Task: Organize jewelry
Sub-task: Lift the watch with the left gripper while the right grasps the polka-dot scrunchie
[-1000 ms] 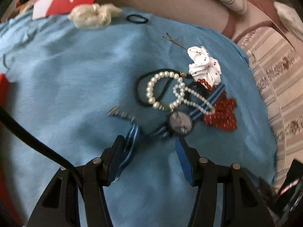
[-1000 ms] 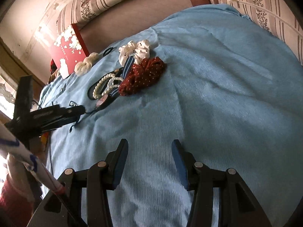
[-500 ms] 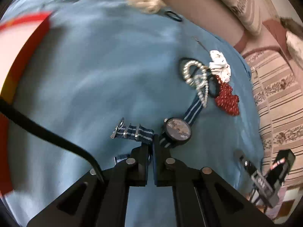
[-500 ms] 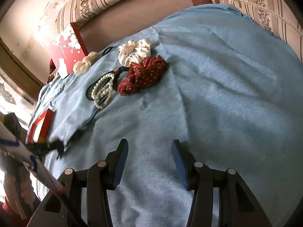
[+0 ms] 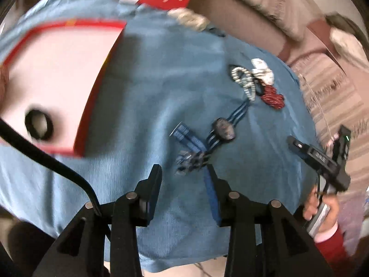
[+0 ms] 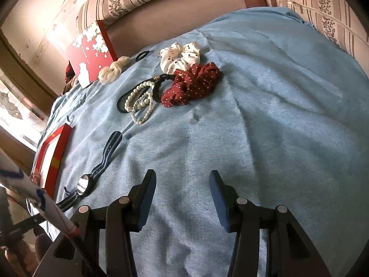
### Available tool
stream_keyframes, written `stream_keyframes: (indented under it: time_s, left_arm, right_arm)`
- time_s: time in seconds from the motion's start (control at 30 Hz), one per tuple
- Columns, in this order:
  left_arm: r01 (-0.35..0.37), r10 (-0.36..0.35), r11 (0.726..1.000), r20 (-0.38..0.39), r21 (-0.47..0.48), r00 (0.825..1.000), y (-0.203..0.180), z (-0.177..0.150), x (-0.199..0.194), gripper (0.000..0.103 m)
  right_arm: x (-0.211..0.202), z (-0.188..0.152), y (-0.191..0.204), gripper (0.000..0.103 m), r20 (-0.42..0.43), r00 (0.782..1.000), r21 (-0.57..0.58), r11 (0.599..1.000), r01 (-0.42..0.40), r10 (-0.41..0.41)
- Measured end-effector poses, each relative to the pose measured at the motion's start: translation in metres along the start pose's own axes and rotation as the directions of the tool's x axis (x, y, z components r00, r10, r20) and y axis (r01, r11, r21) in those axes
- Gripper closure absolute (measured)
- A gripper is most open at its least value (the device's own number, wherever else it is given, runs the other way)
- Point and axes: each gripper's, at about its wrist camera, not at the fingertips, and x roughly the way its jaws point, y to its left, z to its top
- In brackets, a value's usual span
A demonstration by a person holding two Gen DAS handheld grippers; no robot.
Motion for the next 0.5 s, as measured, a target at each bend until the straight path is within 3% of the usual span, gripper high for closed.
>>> stream_keyframes:
  time_s: [0.07,0.17,0.3,0.5]
  left_arm:
    - [-0.005,0.003,0.998,0.026,0.07,1.0,-0.016,0.01,0.001,0.054]
    - [-0.015,0.009,0.983,0.035,0.184,0.999,-0.046,0.024,0.014,0.052]
    - [0.014,-0.012,0.949,-0.007,0.316,1.0,-0.077,0.041,0.052,0.051]
    - [-0.022,0.048,0.925,-0.06,0.38,0.997,-0.081,0.048,0.093,0.051]
  right_arm:
    - [0.004,0.001,0.003,0.051,-0.006,1.0,0.004,1.0,-0.006,0.006]
    - [0.007,0.004,0.008,0.052,-0.003,1.0,0.005,1.0,-0.009,0.009]
    - [0.005,0.014,0.01,0.05,0.015,1.0,-0.013,1.0,0.005,-0.005]
    - [0.008,0.044,0.004,0.043,0.053,0.998,-0.016,1.0,0.021,-0.02]
